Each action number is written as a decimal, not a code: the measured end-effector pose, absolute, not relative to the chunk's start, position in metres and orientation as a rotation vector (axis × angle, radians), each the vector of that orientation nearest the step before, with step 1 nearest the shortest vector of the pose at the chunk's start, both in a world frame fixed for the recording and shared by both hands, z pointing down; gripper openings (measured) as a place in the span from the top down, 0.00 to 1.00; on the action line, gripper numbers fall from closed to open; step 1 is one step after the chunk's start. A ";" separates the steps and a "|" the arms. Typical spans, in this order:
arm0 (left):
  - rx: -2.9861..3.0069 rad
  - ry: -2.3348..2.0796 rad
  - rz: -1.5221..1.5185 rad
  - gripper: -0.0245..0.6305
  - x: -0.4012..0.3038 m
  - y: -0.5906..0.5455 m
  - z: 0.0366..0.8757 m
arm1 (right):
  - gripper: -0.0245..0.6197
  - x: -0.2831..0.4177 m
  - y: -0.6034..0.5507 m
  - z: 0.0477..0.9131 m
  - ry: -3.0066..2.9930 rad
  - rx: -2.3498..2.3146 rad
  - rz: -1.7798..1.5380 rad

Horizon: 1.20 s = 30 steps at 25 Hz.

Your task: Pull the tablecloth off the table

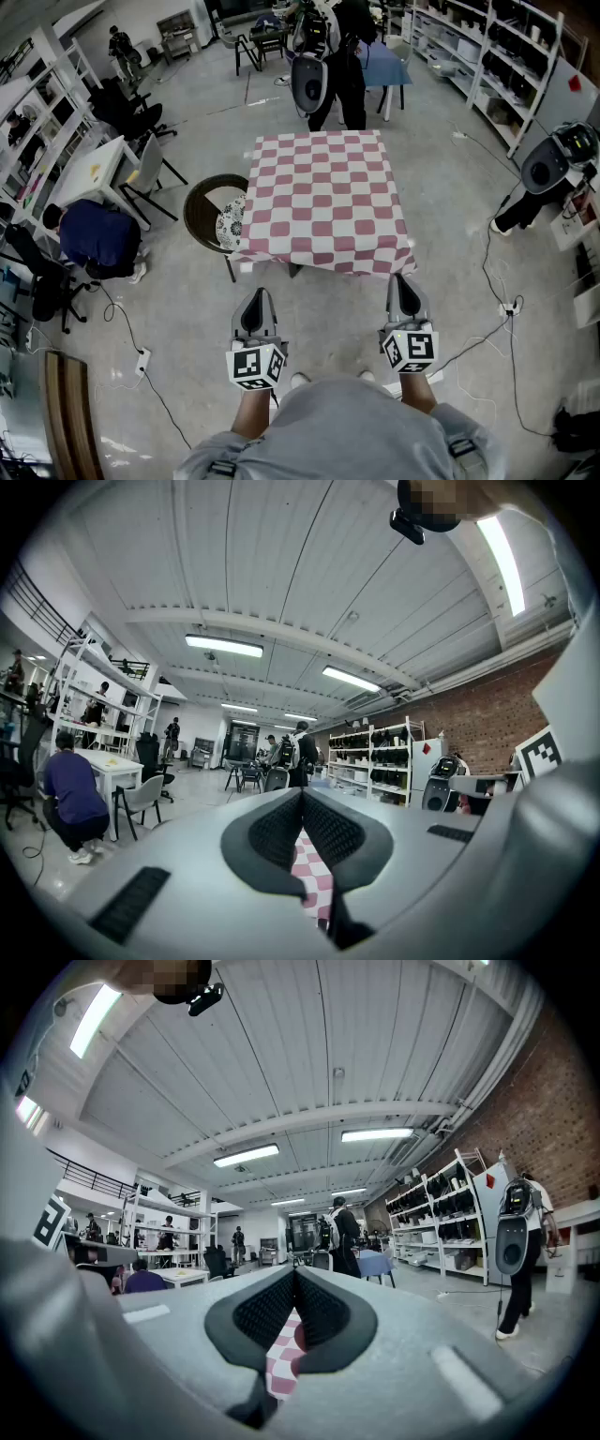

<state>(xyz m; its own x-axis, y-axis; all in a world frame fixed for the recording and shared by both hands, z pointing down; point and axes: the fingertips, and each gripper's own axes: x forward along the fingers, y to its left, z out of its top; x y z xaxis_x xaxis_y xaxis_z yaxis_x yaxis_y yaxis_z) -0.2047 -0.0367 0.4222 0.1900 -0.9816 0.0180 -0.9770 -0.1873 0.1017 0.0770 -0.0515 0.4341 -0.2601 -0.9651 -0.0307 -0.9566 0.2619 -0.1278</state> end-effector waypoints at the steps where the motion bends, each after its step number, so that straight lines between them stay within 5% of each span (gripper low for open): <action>1: 2.355 -1.940 -0.076 0.95 -0.204 -0.037 0.423 | 0.96 0.077 -0.051 0.435 2.413 -1.845 -0.126; 23: 2.342 -1.966 -0.114 0.95 -0.201 -0.023 0.415 | 0.96 0.086 -0.038 0.428 2.375 -1.869 -0.119; 26: 2.354 -1.939 -0.100 0.79 -0.185 -0.018 0.404 | 0.93 0.098 -0.029 0.410 2.357 -1.841 -0.103; 30: 2.369 -1.922 -0.096 0.75 -0.167 -0.019 0.421 | 0.83 0.109 -0.030 0.426 2.359 -1.793 -0.106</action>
<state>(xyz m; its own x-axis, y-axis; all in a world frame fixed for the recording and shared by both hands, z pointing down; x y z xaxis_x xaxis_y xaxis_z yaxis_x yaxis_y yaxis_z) -0.1672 -0.0188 0.4208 0.2068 -0.9784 0.0074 -0.9727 -0.2048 0.1092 0.1090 -0.0304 0.4264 -0.2591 -0.9610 -0.0969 -0.9484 0.2721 -0.1628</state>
